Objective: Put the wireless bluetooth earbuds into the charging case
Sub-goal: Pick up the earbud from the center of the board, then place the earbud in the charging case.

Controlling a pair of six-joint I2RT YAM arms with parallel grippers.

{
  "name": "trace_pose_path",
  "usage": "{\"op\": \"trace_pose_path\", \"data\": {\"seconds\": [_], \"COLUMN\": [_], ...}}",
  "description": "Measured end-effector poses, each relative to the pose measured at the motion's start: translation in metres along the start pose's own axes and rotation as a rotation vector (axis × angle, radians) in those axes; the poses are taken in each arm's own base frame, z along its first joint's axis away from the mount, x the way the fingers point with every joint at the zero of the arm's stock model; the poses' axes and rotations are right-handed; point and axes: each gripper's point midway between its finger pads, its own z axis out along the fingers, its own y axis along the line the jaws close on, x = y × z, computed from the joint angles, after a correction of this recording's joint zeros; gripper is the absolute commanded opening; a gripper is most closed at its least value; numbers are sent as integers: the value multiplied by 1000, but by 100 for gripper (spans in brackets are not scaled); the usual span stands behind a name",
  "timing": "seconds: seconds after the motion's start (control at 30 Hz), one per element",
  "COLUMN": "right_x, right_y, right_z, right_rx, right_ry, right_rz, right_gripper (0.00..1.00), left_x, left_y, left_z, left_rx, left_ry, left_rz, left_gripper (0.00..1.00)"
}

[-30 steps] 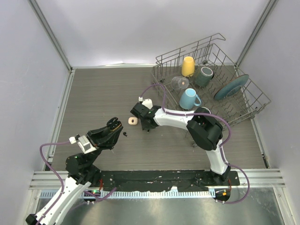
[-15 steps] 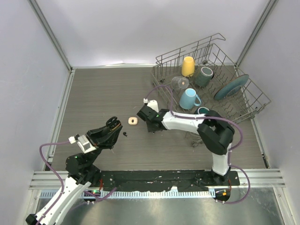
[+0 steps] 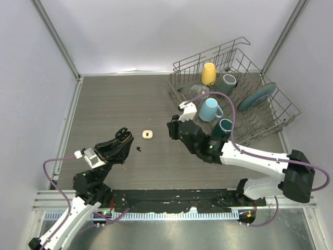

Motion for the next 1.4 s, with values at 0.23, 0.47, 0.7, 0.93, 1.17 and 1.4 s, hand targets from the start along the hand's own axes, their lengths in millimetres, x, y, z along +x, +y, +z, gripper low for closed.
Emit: {"op": "trace_pose_path", "data": {"seconds": [0.23, 0.47, 0.7, 0.93, 1.17, 1.4], "right_x": [-53, -85, -97, -94, -82, -61], "right_y": [29, 72, 105, 129, 153, 163], "right_z": [-25, -52, -67, -81, -86, -79], "right_rx": [-122, -286, -422, -521, -587, -601], "right_ry": [-204, -343, -379, -382, -367, -336], "right_rz": [3, -60, -105, -147, -202, -261], "right_gripper": [1, 1, 1, 1, 1, 1], "left_x": [0, 11, 20, 41, 52, 50], "left_y": [-3, -11, -16, -14, -13, -15], "left_z": [0, 1, 0, -1, -2, -2], "left_rx": [15, 68, 106, 107, 108, 118], "left_ry": [2, 43, 81, 160, 202, 193], "left_rz": [-5, -4, 8, 3, -5, -4], "left_gripper": [0, 0, 0, 0, 0, 0]}}
